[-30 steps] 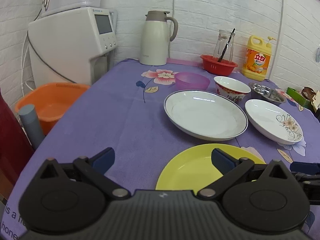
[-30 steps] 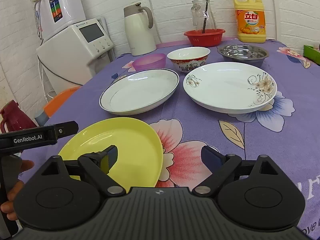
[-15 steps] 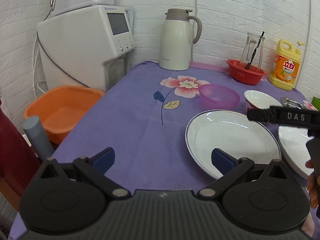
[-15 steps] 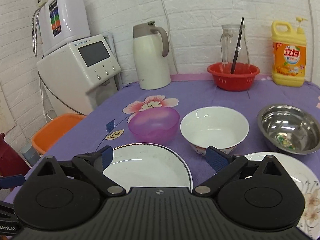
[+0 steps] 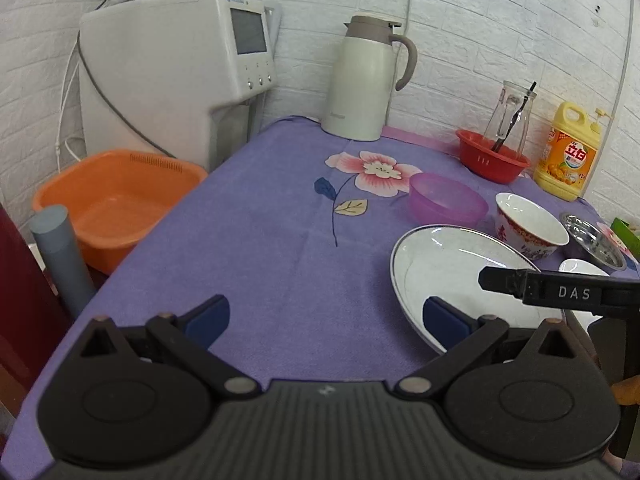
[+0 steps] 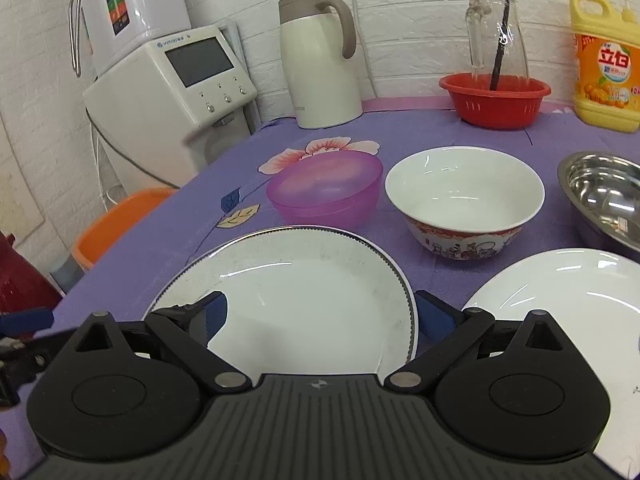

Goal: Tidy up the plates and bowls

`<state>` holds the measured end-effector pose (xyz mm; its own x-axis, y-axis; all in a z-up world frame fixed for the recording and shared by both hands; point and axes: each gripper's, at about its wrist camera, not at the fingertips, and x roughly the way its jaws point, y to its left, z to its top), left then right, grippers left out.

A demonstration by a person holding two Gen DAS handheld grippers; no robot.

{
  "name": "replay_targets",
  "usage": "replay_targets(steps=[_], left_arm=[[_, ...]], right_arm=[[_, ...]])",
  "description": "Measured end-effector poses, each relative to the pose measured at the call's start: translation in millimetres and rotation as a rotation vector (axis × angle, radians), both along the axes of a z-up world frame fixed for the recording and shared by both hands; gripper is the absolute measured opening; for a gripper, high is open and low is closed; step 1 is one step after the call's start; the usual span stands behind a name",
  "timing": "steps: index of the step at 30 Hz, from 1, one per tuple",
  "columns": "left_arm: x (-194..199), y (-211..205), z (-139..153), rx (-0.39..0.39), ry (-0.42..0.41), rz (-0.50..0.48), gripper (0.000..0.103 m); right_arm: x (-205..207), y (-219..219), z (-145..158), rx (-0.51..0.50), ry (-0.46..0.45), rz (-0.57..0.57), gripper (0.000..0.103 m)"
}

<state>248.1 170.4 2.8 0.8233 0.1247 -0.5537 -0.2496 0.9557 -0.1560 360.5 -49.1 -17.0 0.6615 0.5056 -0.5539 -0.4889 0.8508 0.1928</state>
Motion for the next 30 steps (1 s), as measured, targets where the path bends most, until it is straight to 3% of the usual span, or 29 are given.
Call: replay_targets(steps=[5,10,15,21,28,30], left_arm=[[7,13,-2,-0.029,0.013,0.010,0.103],[17,12,-1,-0.024,0.021,-0.010,0.103],[40,0,-4,-0.032,0.062,-0.086,0.102],[56,-9,-8,0.015,0.086,-0.095,0.101],[63,-11,-13,0.027,0.106,-0.129,0.089],[65,-16,-16,0.043,0.115,-0.152,0.081]], right_arm=[[-2,4,1,-0.004,0.011,-0.012,0.103],[-7,13,3,0.001,0.020,0.085,0.103],[-12,8,12,-0.062,-0.002,0.053,0.103],[-10,10,4,-0.124,0.031,0.039,0.103],[-14,22,-4,-0.202,0.035,0.093,0.103],[-14,25,-7,-0.195,0.054,0.120,0.103]])
